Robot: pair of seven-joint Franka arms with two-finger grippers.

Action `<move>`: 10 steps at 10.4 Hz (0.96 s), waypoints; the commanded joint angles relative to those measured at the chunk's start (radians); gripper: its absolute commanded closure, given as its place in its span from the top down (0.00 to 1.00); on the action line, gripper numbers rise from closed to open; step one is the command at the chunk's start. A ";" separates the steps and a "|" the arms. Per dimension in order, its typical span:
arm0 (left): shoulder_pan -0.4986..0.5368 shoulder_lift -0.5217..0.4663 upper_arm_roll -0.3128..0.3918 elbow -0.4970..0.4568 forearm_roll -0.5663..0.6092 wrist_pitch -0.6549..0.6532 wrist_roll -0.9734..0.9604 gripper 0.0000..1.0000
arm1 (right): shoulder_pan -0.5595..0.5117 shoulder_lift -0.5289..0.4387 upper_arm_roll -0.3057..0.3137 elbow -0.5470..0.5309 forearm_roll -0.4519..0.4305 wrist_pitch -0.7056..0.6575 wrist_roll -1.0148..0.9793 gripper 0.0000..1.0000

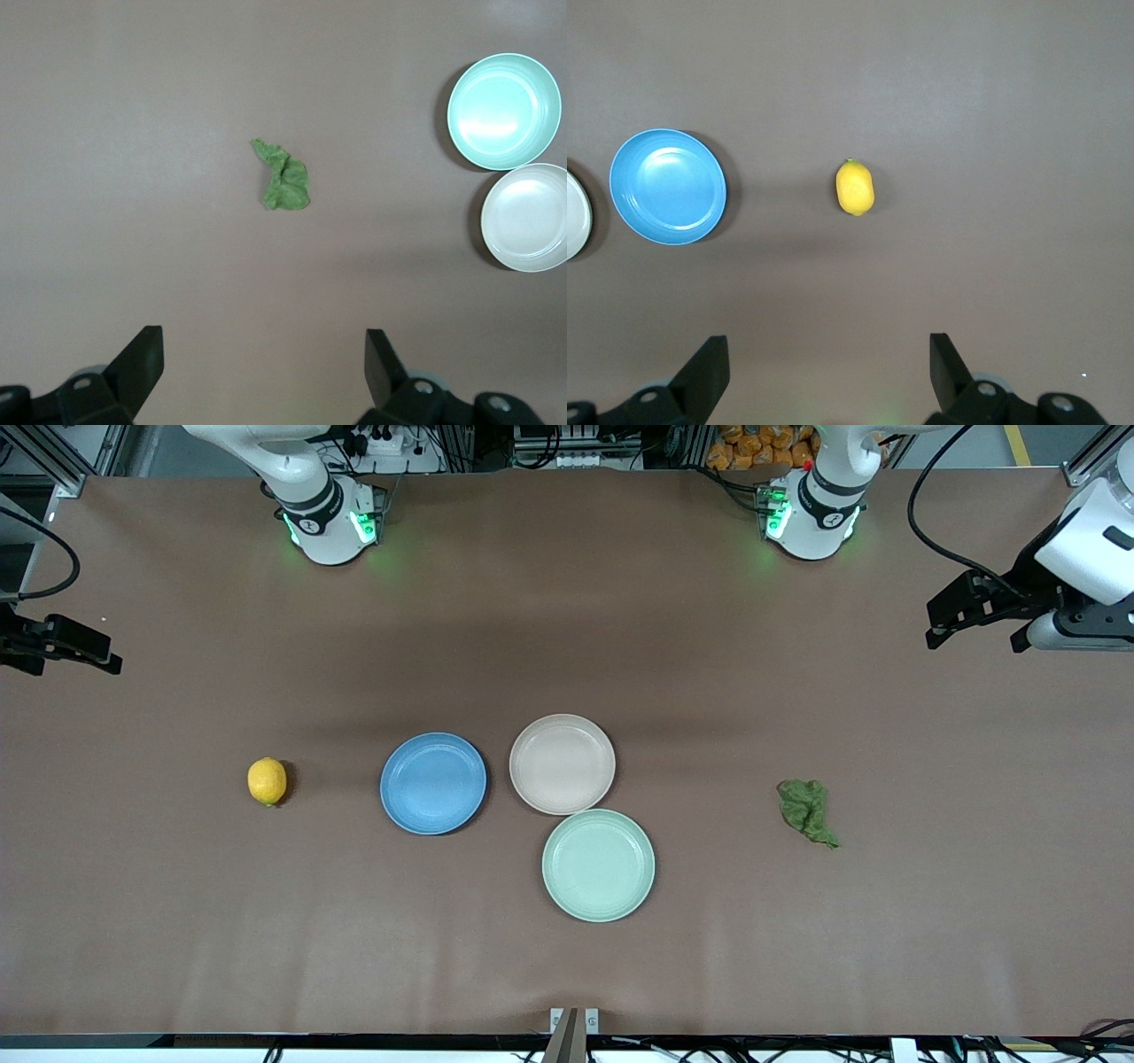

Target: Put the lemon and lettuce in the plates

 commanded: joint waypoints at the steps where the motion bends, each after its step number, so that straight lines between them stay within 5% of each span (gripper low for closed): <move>1: 0.002 -0.009 -0.001 0.009 0.020 0.002 0.010 1.00 | -0.021 0.004 0.009 0.006 0.007 -0.012 -0.001 1.00; 7: -0.001 0.014 0.000 0.009 0.012 0.003 0.008 1.00 | -0.044 0.044 0.009 0.006 0.007 -0.012 -0.008 1.00; 10: -0.011 0.121 -0.005 0.021 0.015 0.048 0.008 1.00 | -0.044 0.055 0.009 0.006 0.010 -0.004 -0.008 1.00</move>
